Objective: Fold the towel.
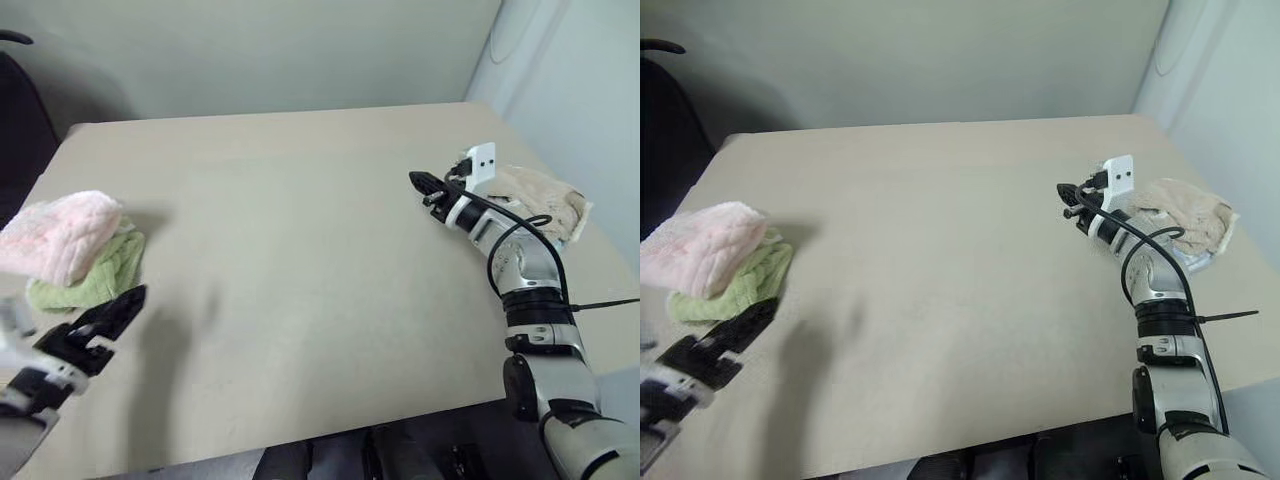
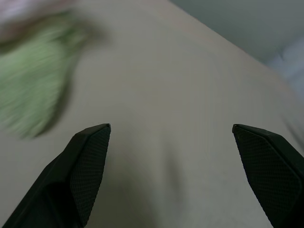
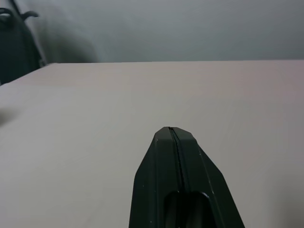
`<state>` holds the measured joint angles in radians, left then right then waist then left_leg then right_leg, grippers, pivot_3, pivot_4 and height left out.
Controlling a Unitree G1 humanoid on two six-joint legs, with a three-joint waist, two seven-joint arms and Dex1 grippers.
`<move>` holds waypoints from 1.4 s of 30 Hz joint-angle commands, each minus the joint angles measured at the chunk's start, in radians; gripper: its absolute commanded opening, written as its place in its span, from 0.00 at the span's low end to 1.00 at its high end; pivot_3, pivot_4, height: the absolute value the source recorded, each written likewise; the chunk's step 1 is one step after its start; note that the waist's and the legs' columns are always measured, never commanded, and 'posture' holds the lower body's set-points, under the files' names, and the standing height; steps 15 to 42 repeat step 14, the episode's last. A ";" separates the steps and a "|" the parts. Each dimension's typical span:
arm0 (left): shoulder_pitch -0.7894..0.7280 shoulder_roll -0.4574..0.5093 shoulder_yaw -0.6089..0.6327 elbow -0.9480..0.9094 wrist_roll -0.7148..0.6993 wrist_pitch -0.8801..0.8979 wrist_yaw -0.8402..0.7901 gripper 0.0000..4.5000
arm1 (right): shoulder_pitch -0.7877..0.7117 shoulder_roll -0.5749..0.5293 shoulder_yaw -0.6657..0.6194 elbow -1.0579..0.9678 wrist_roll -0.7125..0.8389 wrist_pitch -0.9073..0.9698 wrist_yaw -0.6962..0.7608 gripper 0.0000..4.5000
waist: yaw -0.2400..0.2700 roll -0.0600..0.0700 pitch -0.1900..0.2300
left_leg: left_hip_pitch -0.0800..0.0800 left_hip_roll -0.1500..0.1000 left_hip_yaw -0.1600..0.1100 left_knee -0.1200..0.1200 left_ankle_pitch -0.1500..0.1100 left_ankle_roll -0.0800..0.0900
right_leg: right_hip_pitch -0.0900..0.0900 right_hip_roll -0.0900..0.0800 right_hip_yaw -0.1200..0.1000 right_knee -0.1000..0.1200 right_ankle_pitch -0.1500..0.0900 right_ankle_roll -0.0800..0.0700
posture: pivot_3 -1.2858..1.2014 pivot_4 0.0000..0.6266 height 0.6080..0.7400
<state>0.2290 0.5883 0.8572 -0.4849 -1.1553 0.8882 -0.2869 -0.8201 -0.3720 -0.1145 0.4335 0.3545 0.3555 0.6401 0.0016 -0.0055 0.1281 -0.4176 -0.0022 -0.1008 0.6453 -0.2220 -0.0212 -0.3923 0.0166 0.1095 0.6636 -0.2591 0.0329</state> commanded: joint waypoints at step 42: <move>-0.471 0.145 -0.479 0.390 0.578 -0.347 -0.177 0.99 | 0.086 -0.067 0.034 0.001 -0.083 -0.099 0.068 0.00 | -0.023 -0.001 -0.001 | -0.003 0.001 0.001 -0.006 -0.003 -0.004 | -0.004 0.000 0.000 -0.004 0.000 0.000 | 0.52 0.24 1.00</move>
